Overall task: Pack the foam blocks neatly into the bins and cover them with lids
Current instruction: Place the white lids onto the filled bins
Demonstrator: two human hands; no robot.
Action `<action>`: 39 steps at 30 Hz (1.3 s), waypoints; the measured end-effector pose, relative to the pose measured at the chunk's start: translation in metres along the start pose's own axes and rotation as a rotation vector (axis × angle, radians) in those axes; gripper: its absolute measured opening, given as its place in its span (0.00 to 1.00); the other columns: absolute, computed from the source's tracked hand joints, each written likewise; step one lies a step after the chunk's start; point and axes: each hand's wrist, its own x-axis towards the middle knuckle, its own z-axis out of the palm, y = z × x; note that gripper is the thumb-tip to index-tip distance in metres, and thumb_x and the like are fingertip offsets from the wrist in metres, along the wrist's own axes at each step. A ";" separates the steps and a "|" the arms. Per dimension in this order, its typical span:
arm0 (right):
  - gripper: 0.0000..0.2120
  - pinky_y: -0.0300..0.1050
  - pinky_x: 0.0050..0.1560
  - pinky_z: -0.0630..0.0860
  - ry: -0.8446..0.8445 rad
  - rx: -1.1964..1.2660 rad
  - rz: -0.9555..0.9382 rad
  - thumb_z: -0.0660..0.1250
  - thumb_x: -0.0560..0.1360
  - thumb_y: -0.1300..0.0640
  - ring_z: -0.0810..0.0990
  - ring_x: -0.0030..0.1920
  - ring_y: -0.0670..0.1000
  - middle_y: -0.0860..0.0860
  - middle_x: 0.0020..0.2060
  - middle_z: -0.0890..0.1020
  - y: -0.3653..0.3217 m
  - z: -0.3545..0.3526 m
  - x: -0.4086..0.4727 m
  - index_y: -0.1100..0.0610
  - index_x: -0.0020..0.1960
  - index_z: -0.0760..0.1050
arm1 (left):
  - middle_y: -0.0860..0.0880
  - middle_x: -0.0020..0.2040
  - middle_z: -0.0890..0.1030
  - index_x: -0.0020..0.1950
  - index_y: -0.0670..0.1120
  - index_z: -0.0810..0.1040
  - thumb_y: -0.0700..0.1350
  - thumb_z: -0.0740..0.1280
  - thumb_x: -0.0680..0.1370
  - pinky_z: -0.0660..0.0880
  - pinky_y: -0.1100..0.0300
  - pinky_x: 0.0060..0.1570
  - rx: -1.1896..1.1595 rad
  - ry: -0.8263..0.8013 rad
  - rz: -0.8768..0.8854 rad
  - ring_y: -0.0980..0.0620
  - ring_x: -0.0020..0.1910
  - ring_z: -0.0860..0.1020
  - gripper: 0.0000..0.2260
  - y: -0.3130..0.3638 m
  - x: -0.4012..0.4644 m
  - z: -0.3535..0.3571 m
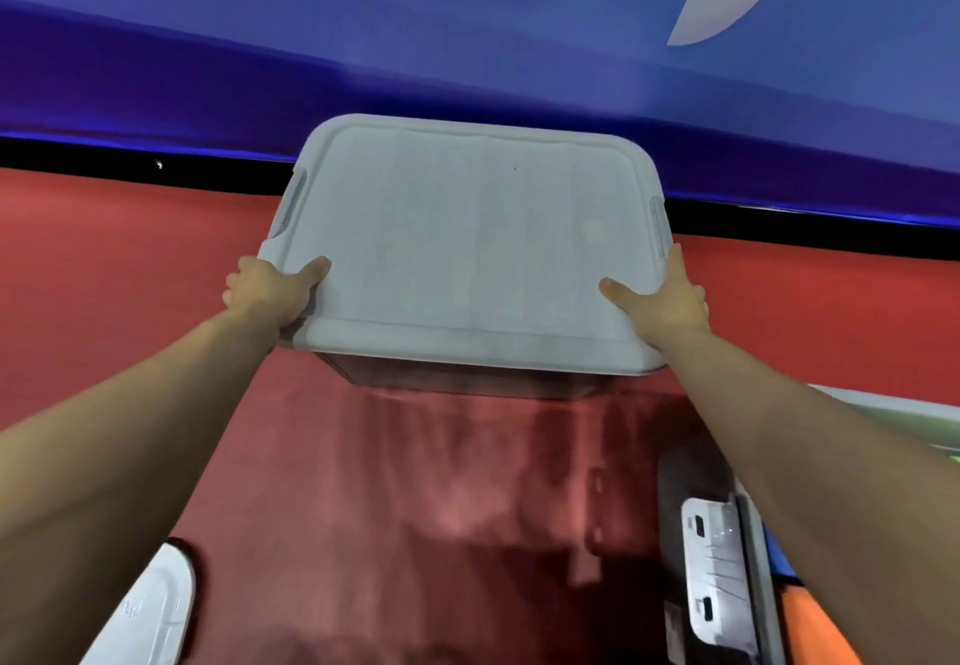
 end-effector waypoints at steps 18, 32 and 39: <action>0.46 0.53 0.72 0.62 0.089 0.009 -0.122 0.74 0.72 0.40 0.63 0.70 0.61 0.56 0.73 0.64 0.022 -0.007 -0.070 0.43 0.82 0.52 | 0.45 0.74 0.68 0.80 0.48 0.53 0.74 0.67 0.66 0.71 0.40 0.68 -0.206 -0.246 -0.060 0.40 0.69 0.71 0.52 -0.058 -0.088 -0.017; 0.46 0.58 0.77 0.59 -0.069 0.009 0.106 0.71 0.75 0.39 0.59 0.78 0.60 0.60 0.78 0.61 0.120 -0.078 -0.274 0.58 0.82 0.52 | 0.49 0.56 0.82 0.52 0.51 0.77 0.60 0.66 0.79 0.78 0.47 0.59 -0.442 -0.657 0.022 0.47 0.55 0.81 0.13 -0.066 -0.339 -0.017; 0.22 0.49 0.55 0.73 -0.174 0.213 0.194 0.61 0.80 0.37 0.78 0.49 0.52 0.50 0.45 0.81 0.154 -0.077 -0.288 0.57 0.48 0.78 | 0.47 0.56 0.83 0.54 0.48 0.77 0.60 0.66 0.80 0.79 0.47 0.59 -0.386 -0.750 -0.020 0.48 0.54 0.82 0.15 -0.084 -0.381 0.017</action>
